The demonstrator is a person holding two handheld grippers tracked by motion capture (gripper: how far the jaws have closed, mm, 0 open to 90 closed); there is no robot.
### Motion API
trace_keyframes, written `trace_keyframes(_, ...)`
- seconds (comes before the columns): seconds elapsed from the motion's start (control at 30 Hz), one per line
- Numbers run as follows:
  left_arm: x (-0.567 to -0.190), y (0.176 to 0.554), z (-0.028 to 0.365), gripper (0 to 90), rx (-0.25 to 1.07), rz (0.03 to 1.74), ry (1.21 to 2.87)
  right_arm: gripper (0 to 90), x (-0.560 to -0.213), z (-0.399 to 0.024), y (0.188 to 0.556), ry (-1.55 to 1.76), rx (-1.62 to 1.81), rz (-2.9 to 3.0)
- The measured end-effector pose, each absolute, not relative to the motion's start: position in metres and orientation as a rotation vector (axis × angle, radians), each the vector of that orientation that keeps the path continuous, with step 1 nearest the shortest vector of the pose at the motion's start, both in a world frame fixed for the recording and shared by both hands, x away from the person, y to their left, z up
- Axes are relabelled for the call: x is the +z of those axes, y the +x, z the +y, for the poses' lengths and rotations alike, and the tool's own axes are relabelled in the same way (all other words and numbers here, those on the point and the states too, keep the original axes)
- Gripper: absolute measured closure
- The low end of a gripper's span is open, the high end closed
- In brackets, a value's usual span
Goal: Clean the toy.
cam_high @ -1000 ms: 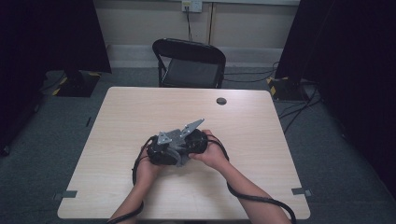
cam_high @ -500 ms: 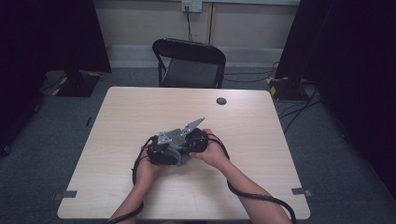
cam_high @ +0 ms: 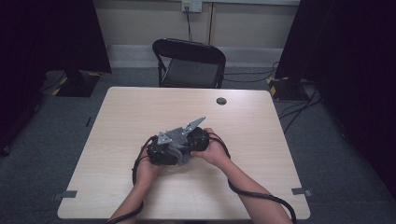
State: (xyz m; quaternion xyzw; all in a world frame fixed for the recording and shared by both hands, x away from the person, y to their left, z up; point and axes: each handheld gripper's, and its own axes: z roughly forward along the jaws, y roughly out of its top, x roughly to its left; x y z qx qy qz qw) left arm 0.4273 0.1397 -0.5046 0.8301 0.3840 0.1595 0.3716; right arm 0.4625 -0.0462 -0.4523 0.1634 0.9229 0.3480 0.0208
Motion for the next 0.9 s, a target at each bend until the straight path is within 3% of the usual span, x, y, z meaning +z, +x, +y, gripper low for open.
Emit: trace_keyframes(0.9,-0.505,0.427,0.14,24.1,0.409,0.985,2.128,76.5,-0.458,-0.066,0.476,0.611,1.085,2.821)
